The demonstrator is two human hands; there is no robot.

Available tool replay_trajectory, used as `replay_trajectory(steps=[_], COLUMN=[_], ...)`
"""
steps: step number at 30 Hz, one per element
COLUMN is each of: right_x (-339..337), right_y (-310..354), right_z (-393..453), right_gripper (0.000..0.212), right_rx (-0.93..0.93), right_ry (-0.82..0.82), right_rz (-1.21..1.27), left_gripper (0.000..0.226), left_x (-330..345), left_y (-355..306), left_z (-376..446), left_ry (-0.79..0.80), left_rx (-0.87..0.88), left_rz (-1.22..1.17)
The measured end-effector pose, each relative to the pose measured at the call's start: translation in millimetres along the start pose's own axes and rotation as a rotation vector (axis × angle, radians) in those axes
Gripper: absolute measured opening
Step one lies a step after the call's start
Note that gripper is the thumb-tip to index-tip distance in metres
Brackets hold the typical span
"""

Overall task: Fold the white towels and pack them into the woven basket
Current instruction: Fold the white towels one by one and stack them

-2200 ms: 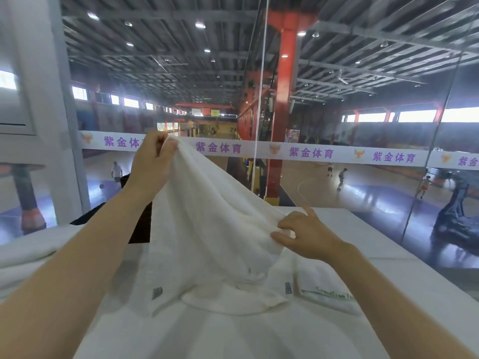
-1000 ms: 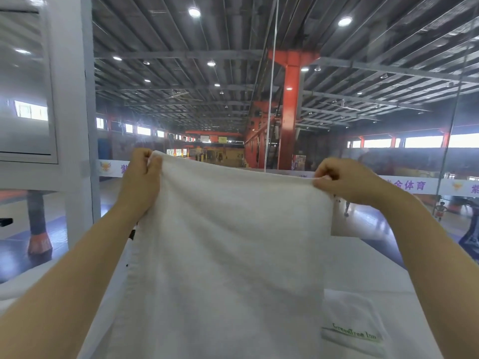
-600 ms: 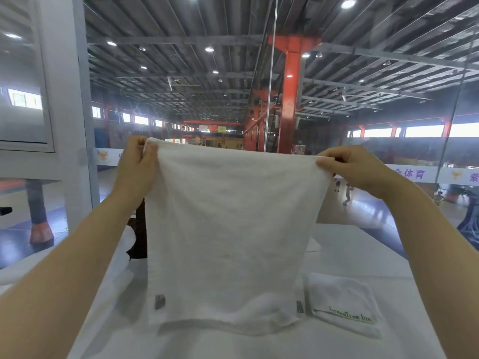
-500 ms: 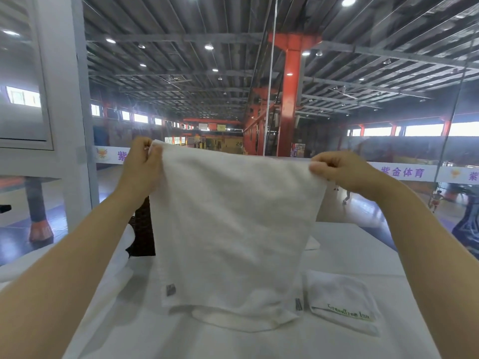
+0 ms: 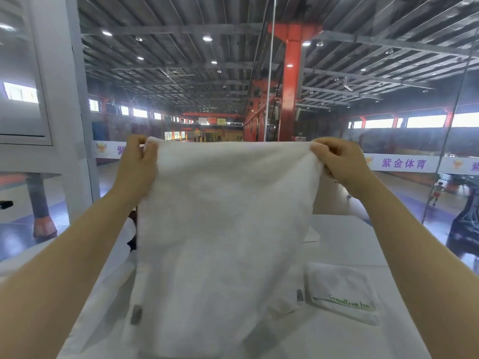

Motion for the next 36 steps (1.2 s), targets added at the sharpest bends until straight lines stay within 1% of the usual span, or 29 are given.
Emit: replay_trajectory(steps=[1,3,4,6,11,15,18,21,23,25,27,29,31,34,36], right_x=[-2,-2,-2,-5,-6,-14,-21,-28,-30,-29,-23,-13,-1,19,35], right_y=[0,1,1,2,9,23,35,46,51,45,29,4,-30,-81,-115], right_z=[0,-1,-2,-3,-3,-5,-5,-3,-2,1,5,9,9,0,-10], right_gripper=[0.014,0.014,0.014,0.014,0.014,0.016,0.019,0.015,0.013,0.015,0.016,0.013,0.011,0.016,0.021], right_rx=[0.008,0.046,0.055,0.065,0.102,0.089,0.111,0.187,0.288,0.4,0.49,0.561,0.603,0.576,0.57], right_ry=[0.005,0.111,0.139,0.132,0.128,0.183,0.227,0.252,0.298,0.317,0.3,0.298,0.353,0.456,0.487], right_rz=[0.029,0.029,0.043,0.085,0.127,0.139,0.195,0.245,0.243,0.237,0.194,0.114,0.0,-0.237,-0.347], left_gripper=[0.018,0.02,0.022,0.025,0.027,0.022,0.018,0.019,0.017,0.014,0.013,0.012,0.014,0.019,0.019], left_x=[1,0,-3,-12,-27,-41,-52,-62,-64,-59,-45,-24,0,38,60], left_y=[0,2,2,0,-9,-22,-37,-48,-48,-44,-28,0,31,75,99], left_z=[-1,0,0,2,3,2,0,-1,1,1,1,1,-1,-11,-23], left_ry=[0.024,0.038,0.026,0.011,0.059,0.101,0.176,0.263,0.315,0.345,0.391,0.446,0.505,0.587,0.588], left_rx=[-0.004,-0.015,-0.026,-0.054,-0.021,-0.023,-0.104,-0.21,-0.254,-0.297,-0.328,-0.352,-0.344,-0.295,-0.3], left_rz=[0.015,0.017,0.001,-0.019,0.023,-0.072,-0.154,-0.202,-0.193,-0.17,-0.126,-0.033,0.093,0.323,0.383])
Point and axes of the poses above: each hand's wrist, its own z-axis towards the middle knuckle, its own x-axis out of the palm, y = z × x, the point moved 2 cm from there along z, towards the middle knuckle, and after that the axes turned 7 degrees about z, right-handed, at the moved point
